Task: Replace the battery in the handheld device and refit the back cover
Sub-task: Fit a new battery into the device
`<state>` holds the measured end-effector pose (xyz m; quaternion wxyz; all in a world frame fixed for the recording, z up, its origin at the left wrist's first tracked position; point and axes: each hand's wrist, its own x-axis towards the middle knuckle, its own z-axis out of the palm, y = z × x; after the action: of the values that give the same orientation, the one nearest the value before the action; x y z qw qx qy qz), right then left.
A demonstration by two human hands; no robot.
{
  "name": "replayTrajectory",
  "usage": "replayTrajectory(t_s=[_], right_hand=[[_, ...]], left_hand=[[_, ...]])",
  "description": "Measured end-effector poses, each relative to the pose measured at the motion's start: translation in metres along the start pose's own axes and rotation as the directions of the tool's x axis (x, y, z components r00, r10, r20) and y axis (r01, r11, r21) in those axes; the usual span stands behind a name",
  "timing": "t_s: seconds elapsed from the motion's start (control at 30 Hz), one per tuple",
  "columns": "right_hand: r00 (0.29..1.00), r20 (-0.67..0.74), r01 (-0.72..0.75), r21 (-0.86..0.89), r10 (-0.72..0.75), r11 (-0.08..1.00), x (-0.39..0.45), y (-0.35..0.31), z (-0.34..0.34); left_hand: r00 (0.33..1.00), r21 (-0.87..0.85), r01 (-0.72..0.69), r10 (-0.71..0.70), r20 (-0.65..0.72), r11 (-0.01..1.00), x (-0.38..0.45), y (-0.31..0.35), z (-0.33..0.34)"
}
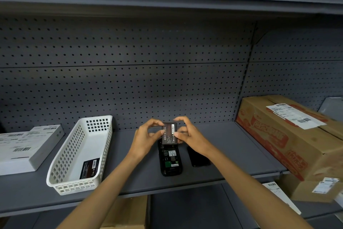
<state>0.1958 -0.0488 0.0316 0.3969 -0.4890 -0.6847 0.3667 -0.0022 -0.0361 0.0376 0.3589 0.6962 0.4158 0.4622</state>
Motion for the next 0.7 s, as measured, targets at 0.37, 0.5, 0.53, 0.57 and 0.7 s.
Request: replayTrajectory(t_s=[0.37,0.5,0.53,0.57,0.7], right_hand=[[0.98,-0.024,-0.194,0.098,0.197,0.976,0.008,0.008,-0.003],[0.97,0.008,-0.241,0.16,0.243,0.957,0.008,0.008,-0.006],[0.968,0.021,-0.25,0.169,0.25,0.953,0.007,0.008,-0.006],[0.966,0.038,-0.259,0.177,0.256,0.95,0.007,0.008,-0.006],[0.95,0.142,-0.302,0.202,0.277,0.932,0.005,0.008,-0.009]], left_hand=[[0.975,0.016,0.16,-0.161,0.152,0.987,0.003,-0.009,0.002],[0.961,0.023,0.202,-0.203,0.189,0.979,0.003,-0.012,0.001],[0.955,0.018,0.214,-0.213,0.205,0.977,0.002,-0.014,0.001],[0.95,0.016,0.226,-0.224,0.219,0.974,0.002,-0.016,0.002],[0.946,0.104,0.221,-0.239,0.217,0.97,-0.003,-0.021,0.002]])
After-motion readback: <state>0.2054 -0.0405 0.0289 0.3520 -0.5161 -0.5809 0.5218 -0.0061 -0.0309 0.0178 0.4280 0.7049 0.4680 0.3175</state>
